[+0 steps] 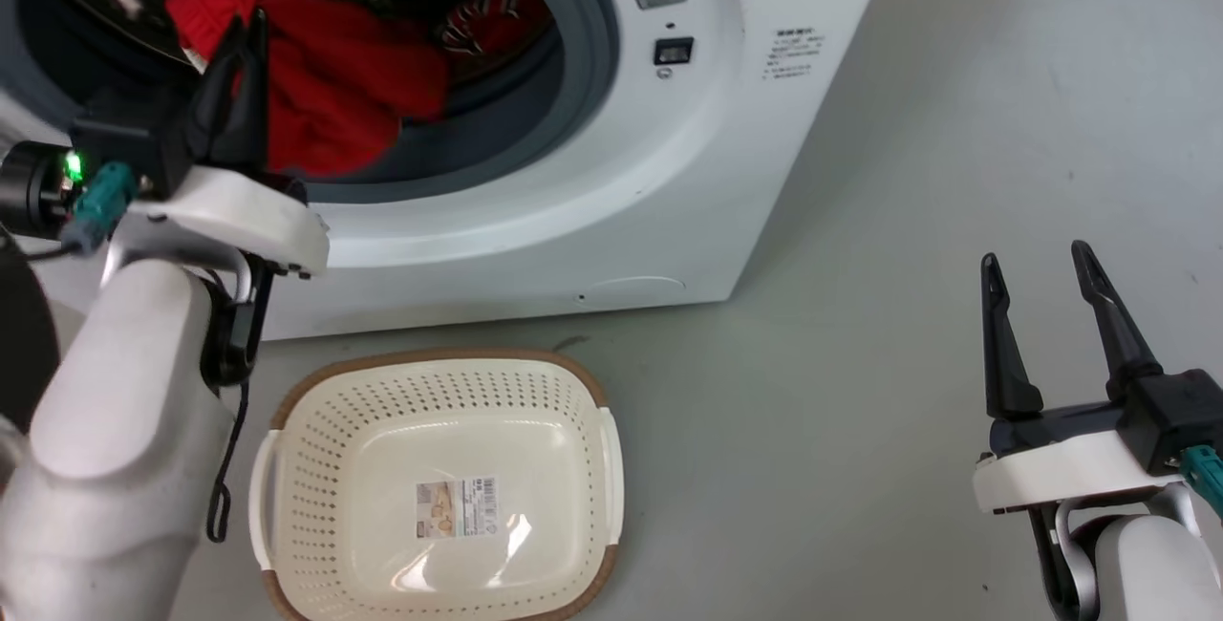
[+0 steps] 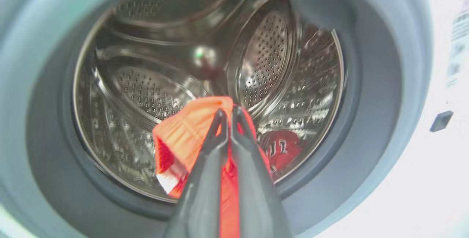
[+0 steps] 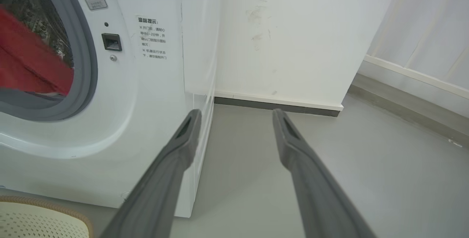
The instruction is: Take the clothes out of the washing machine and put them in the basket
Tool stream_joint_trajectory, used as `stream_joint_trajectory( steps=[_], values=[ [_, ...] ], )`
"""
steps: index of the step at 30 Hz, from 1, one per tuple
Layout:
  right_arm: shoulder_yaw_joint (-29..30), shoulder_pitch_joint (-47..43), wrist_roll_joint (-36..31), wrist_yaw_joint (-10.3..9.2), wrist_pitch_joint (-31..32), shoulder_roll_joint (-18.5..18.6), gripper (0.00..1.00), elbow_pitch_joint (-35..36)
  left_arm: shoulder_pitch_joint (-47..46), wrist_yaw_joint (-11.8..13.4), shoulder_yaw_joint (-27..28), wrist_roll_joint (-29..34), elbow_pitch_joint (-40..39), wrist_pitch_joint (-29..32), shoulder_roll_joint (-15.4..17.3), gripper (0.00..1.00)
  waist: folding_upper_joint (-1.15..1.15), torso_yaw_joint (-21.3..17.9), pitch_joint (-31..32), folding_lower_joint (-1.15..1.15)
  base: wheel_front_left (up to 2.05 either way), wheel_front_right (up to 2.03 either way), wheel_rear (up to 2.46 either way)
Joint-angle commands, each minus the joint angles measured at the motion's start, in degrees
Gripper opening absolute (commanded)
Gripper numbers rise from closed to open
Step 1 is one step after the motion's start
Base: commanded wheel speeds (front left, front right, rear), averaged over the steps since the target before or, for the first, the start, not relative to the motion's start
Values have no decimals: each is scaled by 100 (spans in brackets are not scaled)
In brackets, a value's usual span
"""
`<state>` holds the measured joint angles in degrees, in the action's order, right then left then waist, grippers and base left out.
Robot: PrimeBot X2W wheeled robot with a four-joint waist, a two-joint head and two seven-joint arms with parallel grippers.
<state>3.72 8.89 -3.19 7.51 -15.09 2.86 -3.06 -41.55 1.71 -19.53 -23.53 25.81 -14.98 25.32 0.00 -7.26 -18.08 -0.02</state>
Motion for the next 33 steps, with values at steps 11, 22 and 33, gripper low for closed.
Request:
stream_joint_trajectory(
  steps=[11, 22, 33],
  values=[
    [71, -304, -83, -4, -12, 3, 100, -71, 1648, -81, 603, 499, -1894, -23, -276, 0, 0, 473, 506, 2, 0, 0, 0],
    [126, -392, -89, -4, -12, 3, 100, -90, 2942, -68, 503, 510, -2806, 38, -412, 0, 0, 664, 550, 2, 0, 0, 0],
    [97, -263, -174, -4, -12, 3, 100, -44, 3465, -378, -3, 30, -1528, 1378, -432, 0, 0, 678, 198, 2, 0, 0, 0]
  ],
)
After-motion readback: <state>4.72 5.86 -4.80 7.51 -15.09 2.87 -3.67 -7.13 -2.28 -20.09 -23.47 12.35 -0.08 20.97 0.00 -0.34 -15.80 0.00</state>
